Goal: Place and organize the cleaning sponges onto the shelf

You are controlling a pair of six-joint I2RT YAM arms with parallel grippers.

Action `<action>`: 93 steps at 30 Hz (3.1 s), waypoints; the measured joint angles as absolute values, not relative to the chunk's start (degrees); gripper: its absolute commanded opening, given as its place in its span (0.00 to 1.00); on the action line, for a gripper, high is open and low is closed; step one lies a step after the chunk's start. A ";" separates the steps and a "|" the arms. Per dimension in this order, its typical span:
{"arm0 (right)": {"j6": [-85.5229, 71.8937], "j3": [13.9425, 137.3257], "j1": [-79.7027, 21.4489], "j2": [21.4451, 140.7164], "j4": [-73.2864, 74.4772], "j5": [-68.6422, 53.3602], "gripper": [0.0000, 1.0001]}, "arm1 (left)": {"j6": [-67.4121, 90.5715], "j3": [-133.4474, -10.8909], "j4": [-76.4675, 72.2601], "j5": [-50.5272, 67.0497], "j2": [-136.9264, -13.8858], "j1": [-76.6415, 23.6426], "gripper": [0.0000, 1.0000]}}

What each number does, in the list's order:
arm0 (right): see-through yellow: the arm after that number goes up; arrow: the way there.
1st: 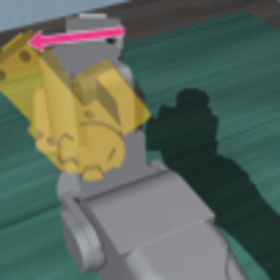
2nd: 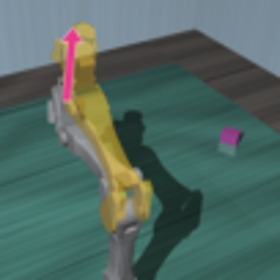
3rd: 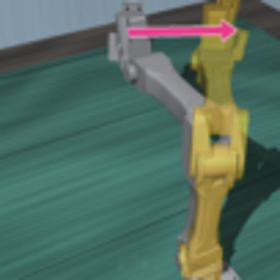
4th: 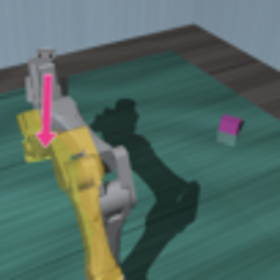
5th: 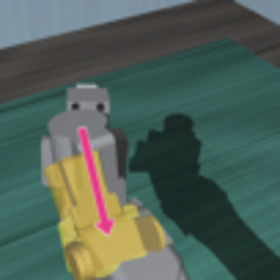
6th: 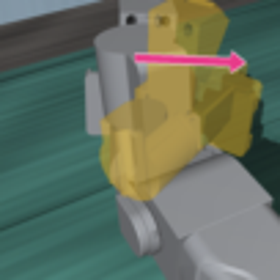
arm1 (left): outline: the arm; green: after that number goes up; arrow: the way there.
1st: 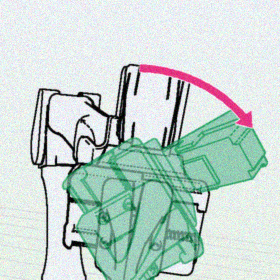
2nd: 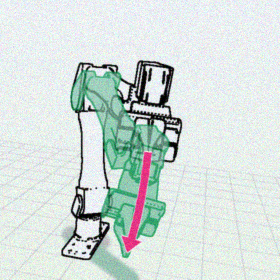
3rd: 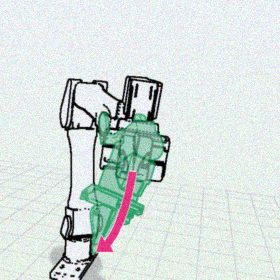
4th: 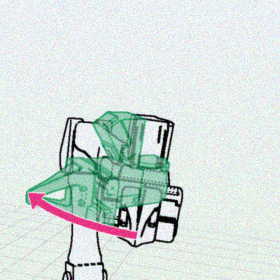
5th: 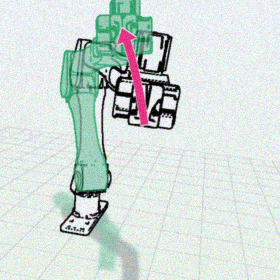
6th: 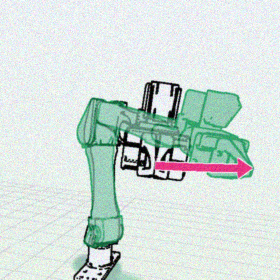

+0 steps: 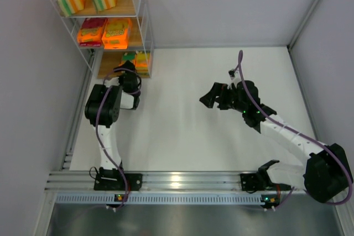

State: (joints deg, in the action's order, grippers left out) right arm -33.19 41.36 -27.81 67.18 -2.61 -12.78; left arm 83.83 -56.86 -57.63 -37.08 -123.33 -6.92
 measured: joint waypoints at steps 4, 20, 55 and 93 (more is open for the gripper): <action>-33.67 41.19 -27.81 67.18 -3.44 -13.21 1.00 | 82.85 -52.73 -51.70 -37.39 -116.09 -7.01 0.98; -34.59 38.22 -27.81 63.96 -4.71 -13.54 0.99 | 84.36 -47.88 -39.81 -32.71 -110.37 -5.15 0.49; -34.79 38.63 -27.16 70.96 -4.86 -13.39 0.99 | 82.11 -58.22 -39.33 -16.80 -117.58 1.74 0.45; -30.48 40.58 -26.72 67.05 1.74 -7.68 0.99 | 72.07 -61.67 -30.39 -2.15 -118.41 13.52 0.34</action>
State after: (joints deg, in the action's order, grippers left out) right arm -30.48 40.58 -26.72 67.05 1.74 -7.68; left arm 72.07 -61.67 -30.39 -2.15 -118.41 13.52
